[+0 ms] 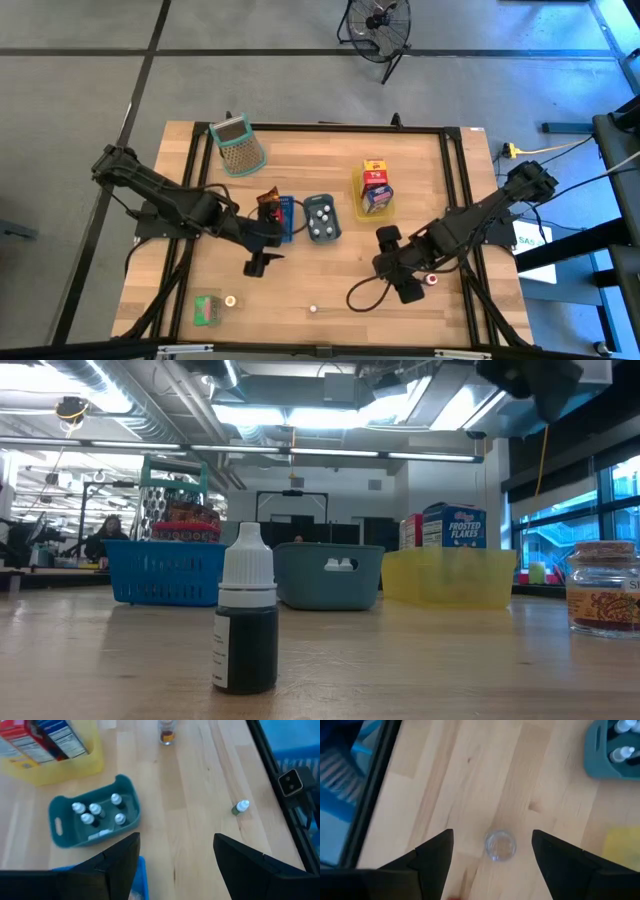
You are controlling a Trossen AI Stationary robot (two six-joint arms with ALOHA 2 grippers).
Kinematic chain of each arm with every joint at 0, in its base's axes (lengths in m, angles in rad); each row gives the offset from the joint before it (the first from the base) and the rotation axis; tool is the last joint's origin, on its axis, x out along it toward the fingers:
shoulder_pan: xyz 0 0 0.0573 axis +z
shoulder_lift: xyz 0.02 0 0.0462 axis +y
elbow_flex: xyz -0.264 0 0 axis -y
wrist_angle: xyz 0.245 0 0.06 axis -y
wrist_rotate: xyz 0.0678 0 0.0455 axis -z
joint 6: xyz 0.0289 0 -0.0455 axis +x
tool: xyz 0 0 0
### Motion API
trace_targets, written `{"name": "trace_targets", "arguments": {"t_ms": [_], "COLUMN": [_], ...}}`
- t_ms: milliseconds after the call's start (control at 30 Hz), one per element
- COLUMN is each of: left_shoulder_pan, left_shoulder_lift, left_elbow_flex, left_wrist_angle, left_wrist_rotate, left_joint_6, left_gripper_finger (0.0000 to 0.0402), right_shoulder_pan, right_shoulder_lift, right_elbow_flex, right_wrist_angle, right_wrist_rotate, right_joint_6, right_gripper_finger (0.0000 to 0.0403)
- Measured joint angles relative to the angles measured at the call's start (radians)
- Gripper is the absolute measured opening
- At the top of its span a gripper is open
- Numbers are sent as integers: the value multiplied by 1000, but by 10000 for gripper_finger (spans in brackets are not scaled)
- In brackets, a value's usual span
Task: Pick & Place Kitchen Items
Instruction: Put the brown seasoning bottle into the blue bin
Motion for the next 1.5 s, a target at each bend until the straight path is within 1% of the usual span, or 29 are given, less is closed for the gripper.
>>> {"name": "trace_targets", "arguments": {"t_ms": [133,333,467,567,833,1067,1333,1500], "left_shoulder_pan": [-15,-18,-19,-18,-18,-18,-17,-18], "left_shoulder_lift": [0,0,0,0,11,29,29,29], "left_elbow_flex": [-65,-70,-70,-70,-70,-70,-70,-70], "left_wrist_angle": [53,78,115,133,192,201,239,238], "left_wrist_rotate": [-17,-96,-143,-147,-146,-145,-152,-152], "left_joint_6": [-1,-16,14,14,23,34,87,86], "left_gripper_finger": [249,249,249,249,249,249,249,249], "right_shoulder_pan": [-5,-30,-27,3,41,45,45,44], "right_shoulder_lift": [0,0,0,0,0,0,0,0], "right_elbow_flex": [-59,-100,-153,-196,-268,-276,-276,-276], "right_wrist_angle": [82,101,120,135,263,272,266,278], "right_wrist_rotate": [9,33,20,23,109,113,113,112], "right_joint_6": [0,7,89,149,166,159,148,82], "right_gripper_finger": [273,273,273,273,273,273,273,273]}}
